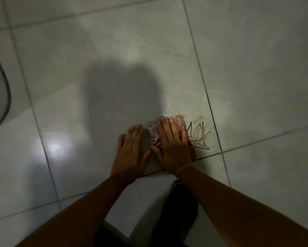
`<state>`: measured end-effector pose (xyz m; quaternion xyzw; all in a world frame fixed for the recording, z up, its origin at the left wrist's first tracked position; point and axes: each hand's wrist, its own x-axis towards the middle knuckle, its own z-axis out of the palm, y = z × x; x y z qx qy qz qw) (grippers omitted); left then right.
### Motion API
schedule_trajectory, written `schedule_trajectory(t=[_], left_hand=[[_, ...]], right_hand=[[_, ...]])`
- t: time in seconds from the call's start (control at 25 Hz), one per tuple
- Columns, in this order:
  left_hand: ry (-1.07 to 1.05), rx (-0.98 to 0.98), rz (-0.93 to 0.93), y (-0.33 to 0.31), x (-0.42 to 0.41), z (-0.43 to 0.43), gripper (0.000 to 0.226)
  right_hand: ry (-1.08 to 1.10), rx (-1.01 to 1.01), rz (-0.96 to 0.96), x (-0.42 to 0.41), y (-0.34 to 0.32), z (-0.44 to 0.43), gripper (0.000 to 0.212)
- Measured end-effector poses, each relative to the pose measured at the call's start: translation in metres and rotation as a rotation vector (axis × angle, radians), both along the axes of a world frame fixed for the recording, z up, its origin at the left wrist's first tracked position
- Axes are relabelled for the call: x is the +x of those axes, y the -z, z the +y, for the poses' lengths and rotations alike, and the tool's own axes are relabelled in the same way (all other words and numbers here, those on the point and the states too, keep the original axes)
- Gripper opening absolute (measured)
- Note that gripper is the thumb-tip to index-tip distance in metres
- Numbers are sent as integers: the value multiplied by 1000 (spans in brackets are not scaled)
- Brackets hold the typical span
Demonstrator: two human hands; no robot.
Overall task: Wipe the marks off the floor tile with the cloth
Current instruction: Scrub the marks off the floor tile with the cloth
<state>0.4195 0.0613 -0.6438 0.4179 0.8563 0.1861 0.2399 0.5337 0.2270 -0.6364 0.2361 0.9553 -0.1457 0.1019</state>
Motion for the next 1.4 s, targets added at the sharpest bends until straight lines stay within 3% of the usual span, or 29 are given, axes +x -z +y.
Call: schedule_trajectory(t=[0.4,0.68,0.96,1.12,1.24,1.4], left_hand=[[88,-55,204,20,2,-9,81],[99,-67,202,23,0,-10,80],[113,-56,165,23,-4,-12,78],[114,-46,198,29,-2,-14,78],[111,-38,215,32,0,-15,80],[115,-22,219,32,0,-15,81]], right_hand=[[-87,50,48,52,26,2,86],[-49,63,30,-21,29,24,82],[-325,128,-60,120,15,45,80],[51,124,-176,183,2,78,79],[337,107,-194,151,3,114,85],[434,129,-174,90,11,146,85]])
